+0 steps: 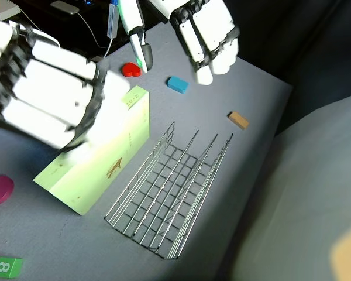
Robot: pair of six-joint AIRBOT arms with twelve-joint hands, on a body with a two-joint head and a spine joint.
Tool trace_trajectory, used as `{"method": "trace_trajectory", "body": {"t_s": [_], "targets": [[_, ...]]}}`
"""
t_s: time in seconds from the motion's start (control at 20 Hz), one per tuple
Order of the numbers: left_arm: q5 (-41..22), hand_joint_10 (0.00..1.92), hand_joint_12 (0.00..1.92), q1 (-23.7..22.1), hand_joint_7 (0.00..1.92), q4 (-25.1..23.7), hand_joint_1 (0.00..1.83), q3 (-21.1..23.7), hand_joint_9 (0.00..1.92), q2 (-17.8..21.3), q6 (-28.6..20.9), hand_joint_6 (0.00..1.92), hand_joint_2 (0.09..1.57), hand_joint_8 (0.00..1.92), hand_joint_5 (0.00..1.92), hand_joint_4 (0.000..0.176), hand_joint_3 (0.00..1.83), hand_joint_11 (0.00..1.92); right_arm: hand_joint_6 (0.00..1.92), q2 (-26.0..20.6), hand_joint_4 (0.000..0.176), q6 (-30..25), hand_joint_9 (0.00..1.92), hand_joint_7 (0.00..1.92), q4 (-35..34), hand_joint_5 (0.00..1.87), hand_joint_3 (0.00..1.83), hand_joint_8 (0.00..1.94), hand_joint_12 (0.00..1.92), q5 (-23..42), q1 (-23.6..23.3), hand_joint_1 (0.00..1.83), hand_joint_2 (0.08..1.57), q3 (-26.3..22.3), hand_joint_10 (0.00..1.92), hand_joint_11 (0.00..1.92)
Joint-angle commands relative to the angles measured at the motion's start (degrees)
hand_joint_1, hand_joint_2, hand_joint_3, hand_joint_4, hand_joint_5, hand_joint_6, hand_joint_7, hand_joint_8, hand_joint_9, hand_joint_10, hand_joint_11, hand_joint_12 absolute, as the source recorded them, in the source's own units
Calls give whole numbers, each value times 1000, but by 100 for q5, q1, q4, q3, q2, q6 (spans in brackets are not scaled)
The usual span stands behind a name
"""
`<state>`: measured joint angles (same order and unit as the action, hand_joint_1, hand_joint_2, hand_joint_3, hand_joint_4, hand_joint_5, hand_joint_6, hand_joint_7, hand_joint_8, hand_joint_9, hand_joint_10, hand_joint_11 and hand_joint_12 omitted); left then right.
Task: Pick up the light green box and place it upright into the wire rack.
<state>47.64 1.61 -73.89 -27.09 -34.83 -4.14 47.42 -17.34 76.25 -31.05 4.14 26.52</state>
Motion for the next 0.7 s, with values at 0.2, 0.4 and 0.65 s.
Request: {"method": "trace_trajectory", "body": {"t_s": [0.2, 0.4, 0.65], "targets": [[-57, 4, 731, -6, 284, -487, 204, -11, 269, 21, 82, 1, 1196, 1, 385, 42, 5, 0, 6, 350, 108, -21, 159, 190, 288, 187, 7, 0, 825, -423, 56, 25, 1079, 3, 7, 0], [-245, 3, 728, 80, 285, -488, 203, -82, 269, 218, 217, 0, 1197, 1, 385, 42, 4, 0, 3, 967, 104, -30, 160, 189, -129, 186, 0, 0, 822, -791, 100, 178, 1052, 263, 4, 0], [-538, 2, 713, 130, 285, -526, 204, -254, 270, 576, 345, 1, 1197, 1, 388, 41, 3, 0, 0, 1636, 84, 80, 151, 175, -638, 161, 0, 0, 786, -1171, 169, 469, 1002, 652, 0, 0]]}}
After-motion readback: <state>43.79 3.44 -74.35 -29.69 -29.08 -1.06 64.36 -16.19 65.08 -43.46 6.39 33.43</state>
